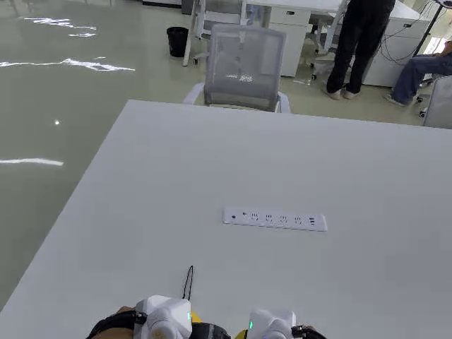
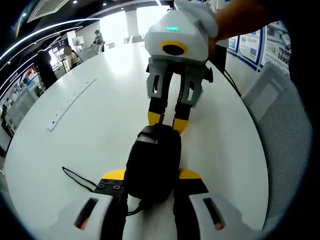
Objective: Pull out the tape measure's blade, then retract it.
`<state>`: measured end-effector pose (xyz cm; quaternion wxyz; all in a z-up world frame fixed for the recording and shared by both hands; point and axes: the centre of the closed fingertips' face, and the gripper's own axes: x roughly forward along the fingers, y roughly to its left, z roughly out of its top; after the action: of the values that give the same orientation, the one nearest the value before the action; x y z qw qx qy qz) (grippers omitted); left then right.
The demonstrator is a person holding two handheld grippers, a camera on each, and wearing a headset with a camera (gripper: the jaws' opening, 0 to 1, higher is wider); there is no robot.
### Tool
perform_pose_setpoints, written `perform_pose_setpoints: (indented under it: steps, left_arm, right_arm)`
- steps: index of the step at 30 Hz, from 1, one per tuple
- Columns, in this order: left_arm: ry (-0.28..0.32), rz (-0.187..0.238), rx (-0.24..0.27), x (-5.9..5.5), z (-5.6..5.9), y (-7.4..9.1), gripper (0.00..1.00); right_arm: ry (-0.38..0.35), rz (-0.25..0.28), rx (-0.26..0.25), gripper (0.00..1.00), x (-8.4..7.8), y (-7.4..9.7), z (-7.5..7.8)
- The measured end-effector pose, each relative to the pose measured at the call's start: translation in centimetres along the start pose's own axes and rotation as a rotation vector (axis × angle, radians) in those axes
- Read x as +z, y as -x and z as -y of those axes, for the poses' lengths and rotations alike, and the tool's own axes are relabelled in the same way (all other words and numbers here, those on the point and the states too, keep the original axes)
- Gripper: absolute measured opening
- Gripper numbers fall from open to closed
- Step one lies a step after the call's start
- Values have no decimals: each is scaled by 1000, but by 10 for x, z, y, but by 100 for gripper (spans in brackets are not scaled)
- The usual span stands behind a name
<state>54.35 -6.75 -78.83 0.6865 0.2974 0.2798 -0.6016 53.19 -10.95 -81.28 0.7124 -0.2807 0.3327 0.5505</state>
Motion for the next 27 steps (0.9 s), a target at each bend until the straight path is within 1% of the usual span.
perform_pose_setpoints:
  steps: [4,13,15,17,27]
  left_arm:
    - [0,-12,-10,-1,0,0,30]
    - [0,-10,-14,-1,-1,0,30]
    - [2,-11,-12,-1,-1,0,30]
    - [2,-10,-13,-1,-1,0,30]
    - [0,-10,-17,-1,-1,-1,30]
  right_arm:
    - [3,-10,1,11,0,0,0]
    - [11,-34,3,11,-1,0,0]
    - [0,-46,3,11,-1,0,1]
    - [9,-48,2,11,-1,0,0]
    - [7,-44,4,11,-3,0,1]
